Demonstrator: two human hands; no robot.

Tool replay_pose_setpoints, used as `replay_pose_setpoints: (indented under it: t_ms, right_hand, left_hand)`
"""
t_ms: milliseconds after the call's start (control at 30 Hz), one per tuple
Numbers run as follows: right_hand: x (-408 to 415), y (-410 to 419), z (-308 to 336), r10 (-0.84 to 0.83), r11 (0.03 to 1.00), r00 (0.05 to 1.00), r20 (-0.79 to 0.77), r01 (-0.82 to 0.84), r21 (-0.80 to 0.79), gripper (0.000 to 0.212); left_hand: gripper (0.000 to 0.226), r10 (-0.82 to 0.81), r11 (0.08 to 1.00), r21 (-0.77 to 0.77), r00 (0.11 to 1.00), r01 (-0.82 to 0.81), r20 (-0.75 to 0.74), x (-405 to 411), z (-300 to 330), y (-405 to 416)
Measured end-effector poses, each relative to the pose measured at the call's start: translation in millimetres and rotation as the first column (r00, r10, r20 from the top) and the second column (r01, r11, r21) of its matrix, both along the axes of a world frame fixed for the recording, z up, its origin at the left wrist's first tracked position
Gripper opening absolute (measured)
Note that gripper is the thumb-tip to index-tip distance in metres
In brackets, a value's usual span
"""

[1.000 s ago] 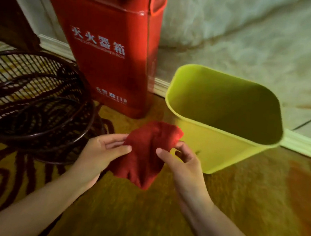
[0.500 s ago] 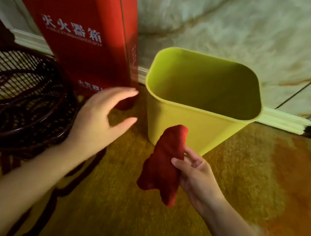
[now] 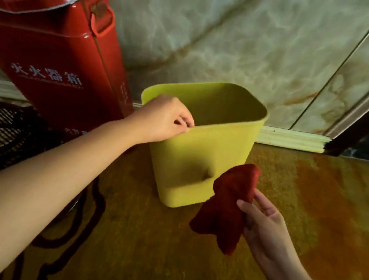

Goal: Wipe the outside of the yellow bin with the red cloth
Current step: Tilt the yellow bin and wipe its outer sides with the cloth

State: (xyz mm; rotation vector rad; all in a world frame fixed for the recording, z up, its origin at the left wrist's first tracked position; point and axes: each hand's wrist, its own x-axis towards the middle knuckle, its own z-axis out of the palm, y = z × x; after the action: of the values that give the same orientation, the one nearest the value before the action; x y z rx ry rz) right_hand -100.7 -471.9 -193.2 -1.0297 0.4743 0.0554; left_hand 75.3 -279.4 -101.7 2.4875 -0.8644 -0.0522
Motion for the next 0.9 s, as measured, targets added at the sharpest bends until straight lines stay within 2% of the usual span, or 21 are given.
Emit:
replay_pose_setpoints:
  t_ms: [100, 167, 267, 367, 433, 533, 667, 767, 833, 900]
  right_hand:
    - [1.2, -15.4, 10.7, -0.072, 0.997, 0.997, 0.022, 0.073, -0.04, 0.046]
    - [4.4, -24.9, 17.8, -0.114, 0.992, 0.993, 0.03, 0.116, -0.055, 0.049]
    - [13.6, -31.0, 28.7, -0.131, 0.985, 0.99, 0.041, 0.135, -0.107, 0.052]
    - [26.4, -28.7, 37.2, -0.175, 0.948, 0.983, 0.048, 0.182, -0.262, 0.046]
    - [38.1, -23.0, 43.3, -0.203, 0.866, 0.975, 0.094, 0.224, -0.448, 0.045]
    - [68.7, 0.6, 47.8, -0.127, 0.646, 0.961, 0.245, 0.267, -0.715, 0.048]
    - [113.6, 54.6, 30.3, 0.132, 0.423, 0.928, 0.347, 0.264, -0.867, 0.037]
    - [130.1, 74.1, -7.5, 0.243, 0.258, 0.93, 0.276, 0.212, -0.942, 0.045]
    - [139.7, 74.0, -27.5, 0.276, 0.186, 0.93, 0.241, 0.194, -0.963, 0.052]
    - [153.3, 73.2, -34.1, 0.308, 0.167, 0.91, 0.277, 0.235, -0.958, 0.056]
  left_hand:
    - [0.016, 0.111, 0.984, -0.129, 0.991, -0.119, -0.068, 10.5, 7.1, -11.9]
    - [0.018, 0.169, 0.965, -0.172, 0.97, -0.199, -0.177, 15.9, 8.3, -9.2]
    - [0.022, 0.212, 0.964, -0.094, 0.934, -0.248, -0.287, 24.6, 12.0, 8.3]
    - [0.035, 0.223, 0.969, -0.003, 0.879, -0.247, -0.421, 30.6, 17.9, 29.7]
    - [0.042, 0.183, 0.973, -0.015, 0.814, -0.229, -0.552, 29.4, 18.5, 36.7]
    - [0.04, 0.156, 0.973, -0.059, 0.822, -0.223, -0.547, 27.1, 13.7, 32.5]
    - [0.039, 0.147, 0.97, -0.088, 0.834, -0.227, -0.532, 29.7, 7.7, 20.5]
    - [0.043, 0.167, 0.973, -0.061, 0.864, -0.221, -0.475, 37.3, 4.5, 26.7]
    - [0.043, 0.155, 0.978, -0.052, 0.867, -0.203, -0.473, 43.7, 4.0, 35.6]
    - [0.046, 0.13, 0.984, -0.033, 0.837, -0.174, -0.531, 48.3, 4.4, 45.0]
